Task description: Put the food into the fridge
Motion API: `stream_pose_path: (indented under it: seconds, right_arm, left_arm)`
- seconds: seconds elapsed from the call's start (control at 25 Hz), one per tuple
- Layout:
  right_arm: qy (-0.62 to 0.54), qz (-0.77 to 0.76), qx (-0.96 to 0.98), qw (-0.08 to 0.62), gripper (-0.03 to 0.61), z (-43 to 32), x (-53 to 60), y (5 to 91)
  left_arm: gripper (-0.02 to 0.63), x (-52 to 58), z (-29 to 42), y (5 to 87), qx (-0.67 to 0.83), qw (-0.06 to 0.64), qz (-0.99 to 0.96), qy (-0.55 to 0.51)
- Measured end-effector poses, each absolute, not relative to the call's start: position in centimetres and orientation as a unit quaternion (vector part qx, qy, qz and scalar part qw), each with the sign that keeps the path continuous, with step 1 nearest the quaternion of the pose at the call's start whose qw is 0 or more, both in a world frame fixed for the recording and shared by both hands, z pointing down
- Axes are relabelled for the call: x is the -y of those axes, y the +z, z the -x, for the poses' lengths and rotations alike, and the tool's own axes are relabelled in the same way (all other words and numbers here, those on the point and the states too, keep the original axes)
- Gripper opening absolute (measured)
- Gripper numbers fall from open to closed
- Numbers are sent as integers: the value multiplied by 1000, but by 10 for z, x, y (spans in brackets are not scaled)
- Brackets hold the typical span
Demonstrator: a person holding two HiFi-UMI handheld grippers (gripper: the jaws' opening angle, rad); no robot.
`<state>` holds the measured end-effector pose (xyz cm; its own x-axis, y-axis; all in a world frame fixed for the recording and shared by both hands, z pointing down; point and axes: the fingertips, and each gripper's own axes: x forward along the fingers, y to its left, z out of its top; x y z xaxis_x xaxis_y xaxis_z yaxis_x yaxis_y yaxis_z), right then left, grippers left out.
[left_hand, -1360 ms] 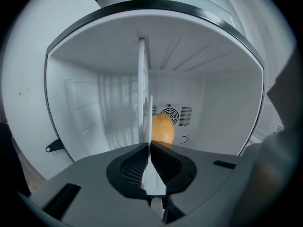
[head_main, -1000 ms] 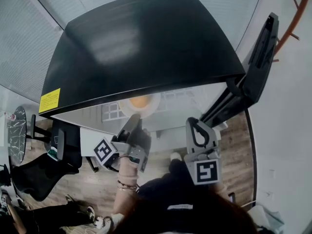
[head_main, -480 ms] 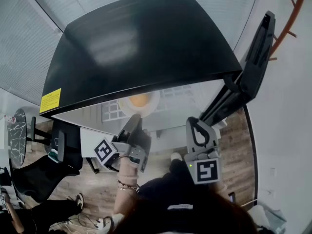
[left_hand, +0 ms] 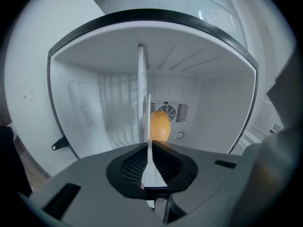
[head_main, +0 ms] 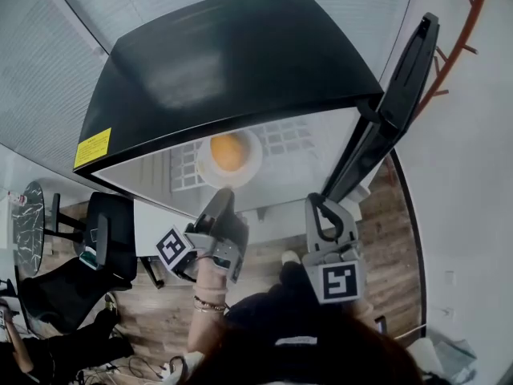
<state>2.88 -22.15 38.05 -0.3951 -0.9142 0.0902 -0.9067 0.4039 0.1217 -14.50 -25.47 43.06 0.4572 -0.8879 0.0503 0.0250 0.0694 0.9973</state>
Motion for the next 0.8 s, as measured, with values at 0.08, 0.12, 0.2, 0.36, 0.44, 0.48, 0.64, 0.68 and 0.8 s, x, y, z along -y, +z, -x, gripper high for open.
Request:
stream_pose_path:
  seconds: [0.08,0.12,0.2,0.36,0.44,0.48,0.64,0.68,0.8]
  right_arm:
    - [-27,-547,834,70,2,-29,215,379]
    - [-27,-548,833,69,2,-29,211,379]
    - [-25,-551,831,67,2,-29,205,378]
    - [-27,-550,832,61,2,-24,190,374]
    - [-26,-548,834,63,2,-21,182,373]
    - [-27,-546,835,63,2,-18,177,372]
    - [-31,-537,841,62,2,-8,159,369]
    - [-32,-534,842,62,2,-5,155,368]
    - [-36,-527,847,61,2,4,140,365]
  left_arm:
    - [31,249,145,429,372,628,-579,-363]
    - [31,246,144,428,371,627,-581,-362]
    - [31,239,143,425,371,623,-589,-357]
    - [11,222,143,416,383,602,-615,-337]
    - [9,212,145,411,393,586,-631,-323]
    - [9,207,145,408,398,578,-638,-317]
    - [9,185,150,399,414,551,-661,-298]
    - [9,179,151,397,417,545,-665,-294]
    - [9,162,157,392,427,528,-677,-286]
